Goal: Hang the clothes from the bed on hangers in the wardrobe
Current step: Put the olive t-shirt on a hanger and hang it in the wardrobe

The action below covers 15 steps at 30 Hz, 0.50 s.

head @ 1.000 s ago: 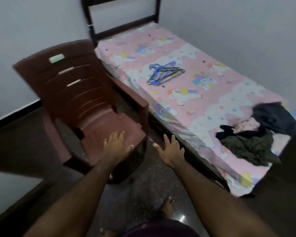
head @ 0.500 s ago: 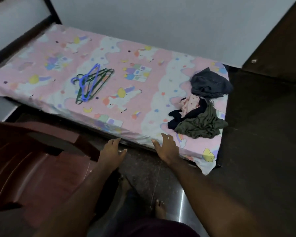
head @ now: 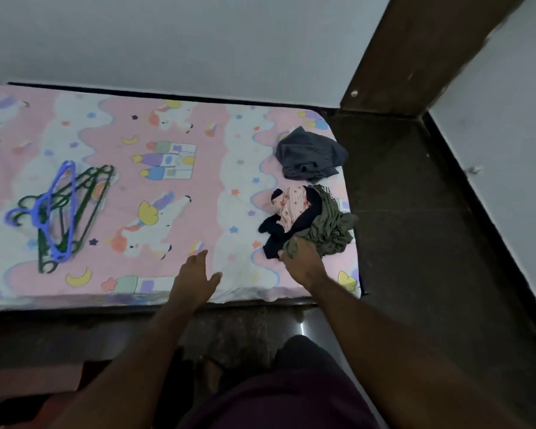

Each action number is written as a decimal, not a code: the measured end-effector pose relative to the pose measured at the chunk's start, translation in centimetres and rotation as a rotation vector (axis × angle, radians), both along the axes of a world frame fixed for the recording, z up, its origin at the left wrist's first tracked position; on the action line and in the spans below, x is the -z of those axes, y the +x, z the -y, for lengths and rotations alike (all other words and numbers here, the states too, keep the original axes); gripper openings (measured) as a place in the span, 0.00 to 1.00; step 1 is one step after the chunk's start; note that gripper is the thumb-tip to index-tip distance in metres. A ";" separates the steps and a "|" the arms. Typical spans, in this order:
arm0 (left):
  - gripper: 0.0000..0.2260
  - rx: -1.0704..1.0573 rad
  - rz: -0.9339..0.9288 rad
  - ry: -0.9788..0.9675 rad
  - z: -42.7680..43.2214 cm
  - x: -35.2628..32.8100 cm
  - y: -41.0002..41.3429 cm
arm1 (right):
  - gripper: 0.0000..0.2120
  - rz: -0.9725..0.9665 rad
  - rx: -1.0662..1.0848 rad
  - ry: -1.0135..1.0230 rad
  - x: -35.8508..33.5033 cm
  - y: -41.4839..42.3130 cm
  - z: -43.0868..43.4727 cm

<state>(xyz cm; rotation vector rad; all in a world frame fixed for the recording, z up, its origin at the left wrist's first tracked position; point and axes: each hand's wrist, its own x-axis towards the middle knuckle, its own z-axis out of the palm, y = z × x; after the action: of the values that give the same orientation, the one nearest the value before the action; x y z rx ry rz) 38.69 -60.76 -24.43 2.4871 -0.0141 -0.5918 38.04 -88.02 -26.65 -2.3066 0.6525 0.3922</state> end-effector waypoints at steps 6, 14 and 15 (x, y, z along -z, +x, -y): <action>0.34 0.207 0.105 0.147 3.9 -1.0 6.0 | 0.32 -0.056 0.057 0.006 -2.3 3.1 1.8; 0.34 0.191 0.031 0.163 9.1 -1.1 12.3 | 0.12 -0.056 0.217 0.081 2.2 10.6 10.2; 0.34 0.188 0.009 0.155 9.8 -1.1 12.7 | 0.14 -0.048 0.251 0.083 3.1 11.3 11.4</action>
<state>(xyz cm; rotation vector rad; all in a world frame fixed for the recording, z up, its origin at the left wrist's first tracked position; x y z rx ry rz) 51.38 -70.54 -23.33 2.6581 -0.2146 -0.6828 49.30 -99.46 -29.77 -2.1107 0.9196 0.3496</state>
